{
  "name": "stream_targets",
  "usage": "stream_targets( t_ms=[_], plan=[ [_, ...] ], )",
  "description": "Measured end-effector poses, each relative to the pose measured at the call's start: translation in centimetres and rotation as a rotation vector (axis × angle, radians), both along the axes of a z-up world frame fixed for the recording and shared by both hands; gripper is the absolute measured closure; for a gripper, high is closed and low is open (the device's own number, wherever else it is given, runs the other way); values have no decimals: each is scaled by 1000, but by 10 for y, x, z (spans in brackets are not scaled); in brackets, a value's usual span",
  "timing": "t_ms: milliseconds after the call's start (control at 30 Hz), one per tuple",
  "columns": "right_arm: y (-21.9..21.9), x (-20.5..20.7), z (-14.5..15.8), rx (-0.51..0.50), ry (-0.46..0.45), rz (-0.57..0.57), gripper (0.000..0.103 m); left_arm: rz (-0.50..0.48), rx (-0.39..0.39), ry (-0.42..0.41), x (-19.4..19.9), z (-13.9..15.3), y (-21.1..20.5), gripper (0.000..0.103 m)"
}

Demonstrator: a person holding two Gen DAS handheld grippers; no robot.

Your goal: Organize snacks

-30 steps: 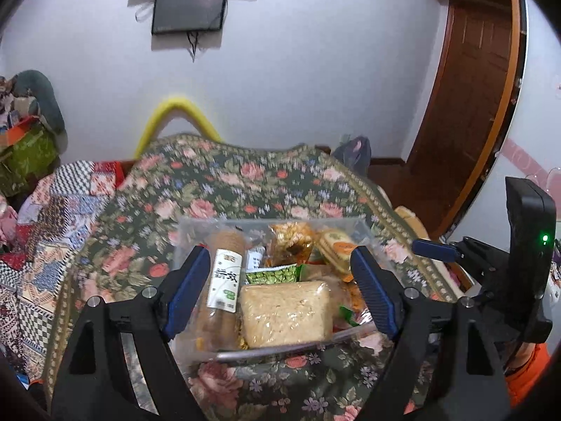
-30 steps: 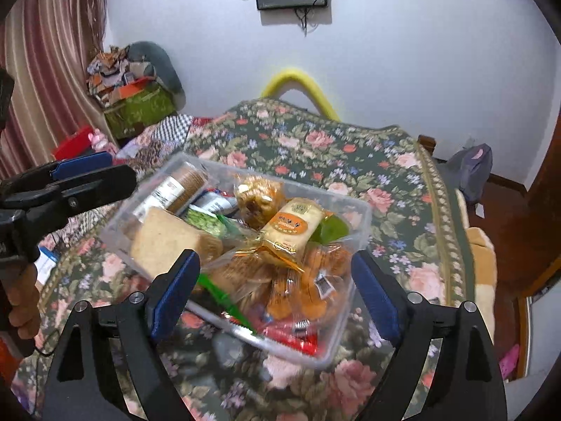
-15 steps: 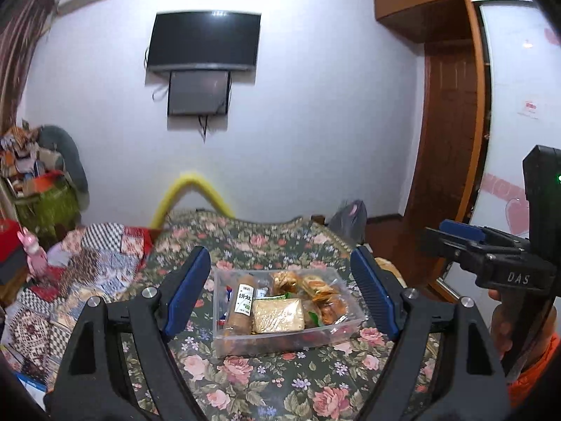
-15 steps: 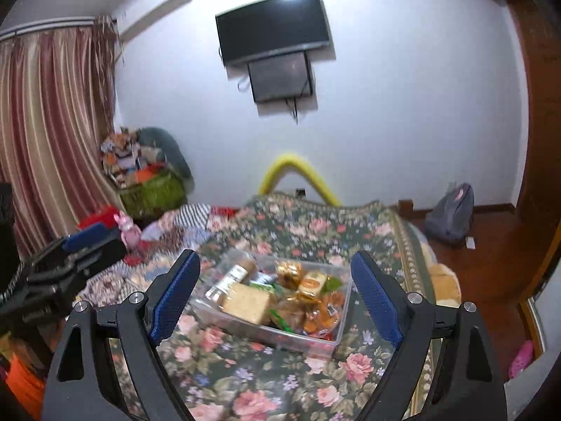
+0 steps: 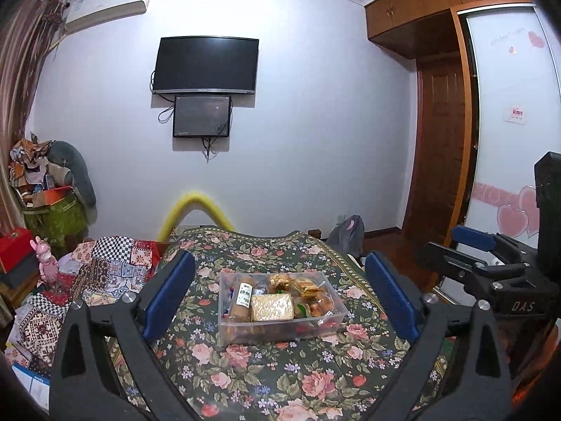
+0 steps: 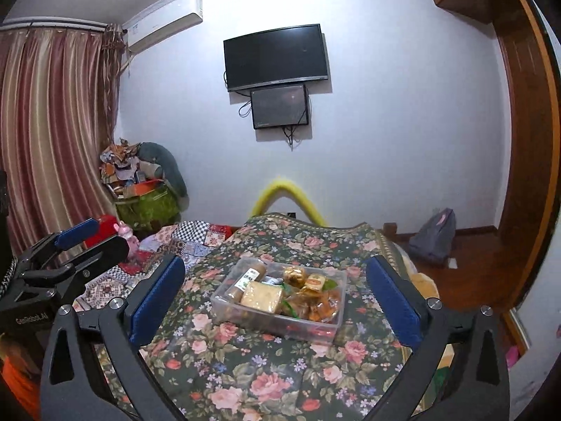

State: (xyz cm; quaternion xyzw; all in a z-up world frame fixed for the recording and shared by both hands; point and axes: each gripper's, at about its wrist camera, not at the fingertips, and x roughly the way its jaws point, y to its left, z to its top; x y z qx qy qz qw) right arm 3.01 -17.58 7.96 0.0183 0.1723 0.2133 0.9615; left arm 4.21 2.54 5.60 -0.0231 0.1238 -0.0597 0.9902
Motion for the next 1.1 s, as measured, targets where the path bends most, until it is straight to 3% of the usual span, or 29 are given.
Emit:
stream_targets(
  t_ms=[1100],
  plan=[
    [0, -16, -11, -8, 6, -12, 0, 10, -10, 27, -8, -13, -1, 0]
  ],
)
